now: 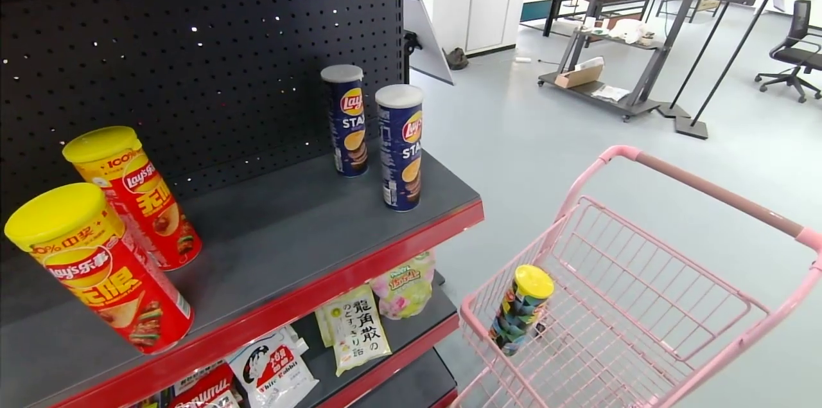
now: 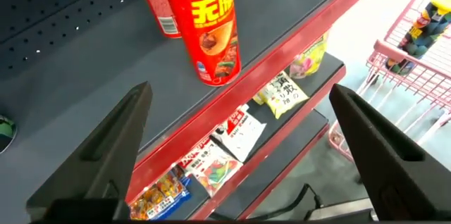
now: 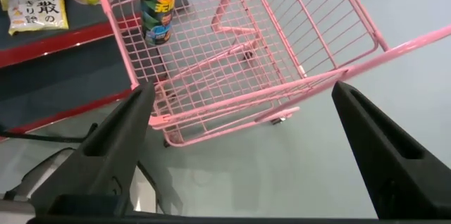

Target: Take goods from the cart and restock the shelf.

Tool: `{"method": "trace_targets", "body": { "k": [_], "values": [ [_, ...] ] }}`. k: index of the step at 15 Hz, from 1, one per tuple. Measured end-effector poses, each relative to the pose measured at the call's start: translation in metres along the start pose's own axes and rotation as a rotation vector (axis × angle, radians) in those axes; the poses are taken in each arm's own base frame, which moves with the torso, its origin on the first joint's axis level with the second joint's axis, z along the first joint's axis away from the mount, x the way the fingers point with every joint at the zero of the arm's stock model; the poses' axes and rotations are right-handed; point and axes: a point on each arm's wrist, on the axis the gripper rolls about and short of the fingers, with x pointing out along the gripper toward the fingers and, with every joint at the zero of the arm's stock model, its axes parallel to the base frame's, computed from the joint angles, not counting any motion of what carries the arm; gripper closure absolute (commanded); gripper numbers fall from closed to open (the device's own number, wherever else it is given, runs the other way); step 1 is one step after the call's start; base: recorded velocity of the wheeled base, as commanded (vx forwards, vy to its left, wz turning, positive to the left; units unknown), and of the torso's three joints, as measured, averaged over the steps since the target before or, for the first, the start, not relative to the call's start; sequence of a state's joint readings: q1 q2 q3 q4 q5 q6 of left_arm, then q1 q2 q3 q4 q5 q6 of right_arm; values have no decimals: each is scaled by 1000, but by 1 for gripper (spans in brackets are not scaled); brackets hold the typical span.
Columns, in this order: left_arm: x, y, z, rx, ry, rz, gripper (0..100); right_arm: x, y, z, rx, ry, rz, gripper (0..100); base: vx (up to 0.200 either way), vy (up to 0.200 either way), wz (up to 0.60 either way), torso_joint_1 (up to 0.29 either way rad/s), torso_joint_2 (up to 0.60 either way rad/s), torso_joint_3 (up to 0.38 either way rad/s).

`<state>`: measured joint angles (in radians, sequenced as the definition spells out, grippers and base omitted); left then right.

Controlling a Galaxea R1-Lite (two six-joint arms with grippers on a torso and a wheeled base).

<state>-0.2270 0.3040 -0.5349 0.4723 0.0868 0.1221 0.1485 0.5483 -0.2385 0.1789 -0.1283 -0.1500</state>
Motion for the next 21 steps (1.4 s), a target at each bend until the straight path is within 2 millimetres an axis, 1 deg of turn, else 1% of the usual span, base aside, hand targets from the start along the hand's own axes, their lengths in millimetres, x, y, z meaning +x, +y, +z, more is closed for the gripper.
{"method": "trace_targets", "body": {
  "k": [9, 15, 18, 21],
  "values": [
    [0, 0, -1, 3, 3, 0, 0, 2, 1, -6, 5, 19, 11, 0, 0, 0, 0, -142, 356, 205],
    [0, 0, -1, 2, 1, 0, 0, 2, 2, -8, 6, 20, 7, 0, 0, 0, 0, -156, 408, 250],
    [0, 0, -1, 3, 4, 0, 0, 4, 2, -14, 5, 47, -1, 0, 0, 0, 0, -180, 517, 325],
    [2, -1, -4, 4, 12, 3, 0, 7, 4, -20, 9, 73, 2, 0, 0, 0, 0, -58, 168, 103]
  ]
}}
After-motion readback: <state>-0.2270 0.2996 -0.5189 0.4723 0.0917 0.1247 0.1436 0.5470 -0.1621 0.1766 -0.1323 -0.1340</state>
